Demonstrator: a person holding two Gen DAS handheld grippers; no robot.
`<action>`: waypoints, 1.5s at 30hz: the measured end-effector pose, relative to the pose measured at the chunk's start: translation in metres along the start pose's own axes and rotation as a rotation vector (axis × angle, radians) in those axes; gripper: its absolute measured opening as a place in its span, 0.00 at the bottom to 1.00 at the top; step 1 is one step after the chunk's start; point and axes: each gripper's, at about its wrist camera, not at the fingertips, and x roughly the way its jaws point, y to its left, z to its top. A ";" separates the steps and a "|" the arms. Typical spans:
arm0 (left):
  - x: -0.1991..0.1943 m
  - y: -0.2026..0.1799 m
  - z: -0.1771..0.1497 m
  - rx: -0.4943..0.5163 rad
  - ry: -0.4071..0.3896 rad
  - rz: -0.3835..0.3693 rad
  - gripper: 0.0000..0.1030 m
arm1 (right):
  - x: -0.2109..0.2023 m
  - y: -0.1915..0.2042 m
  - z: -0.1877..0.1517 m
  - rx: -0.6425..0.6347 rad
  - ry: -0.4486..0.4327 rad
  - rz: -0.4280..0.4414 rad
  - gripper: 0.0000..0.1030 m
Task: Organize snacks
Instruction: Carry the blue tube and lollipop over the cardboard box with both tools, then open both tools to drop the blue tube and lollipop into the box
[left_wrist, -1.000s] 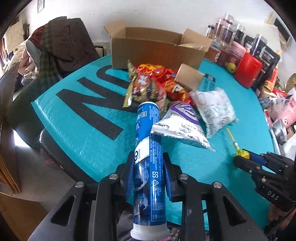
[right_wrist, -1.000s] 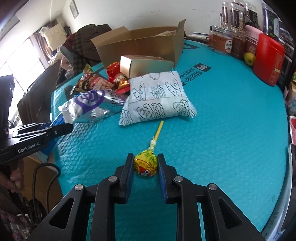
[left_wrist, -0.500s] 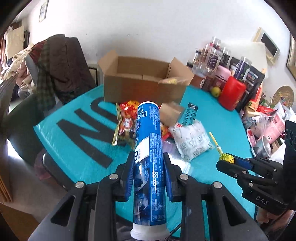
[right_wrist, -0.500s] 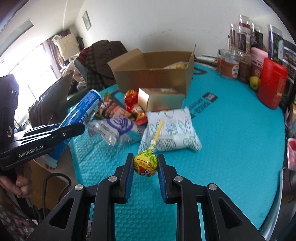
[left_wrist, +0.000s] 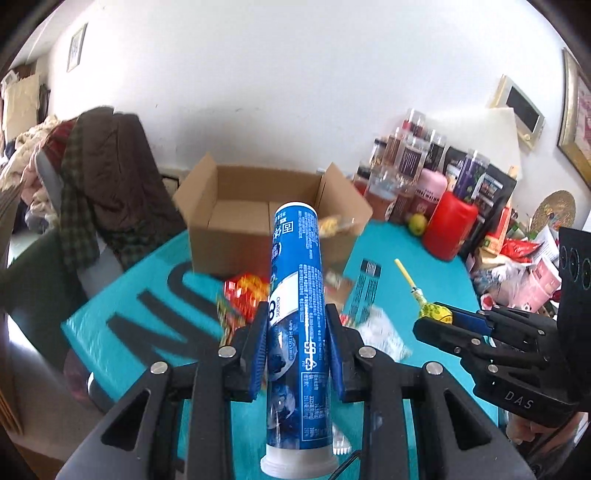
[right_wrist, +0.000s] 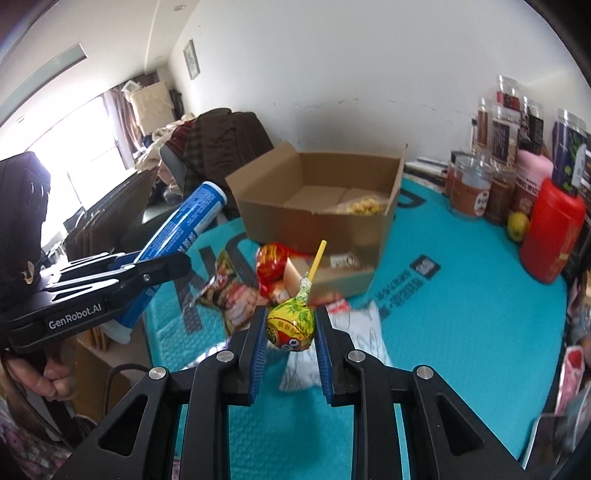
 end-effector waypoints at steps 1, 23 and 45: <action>0.001 -0.001 0.006 0.007 -0.012 -0.001 0.27 | 0.001 -0.001 0.007 -0.005 -0.006 0.000 0.24; 0.080 0.022 0.129 0.031 -0.153 -0.023 0.27 | 0.065 -0.035 0.130 -0.077 -0.112 -0.035 0.24; 0.219 0.051 0.176 0.062 0.049 0.019 0.27 | 0.174 -0.093 0.187 -0.062 0.012 -0.082 0.24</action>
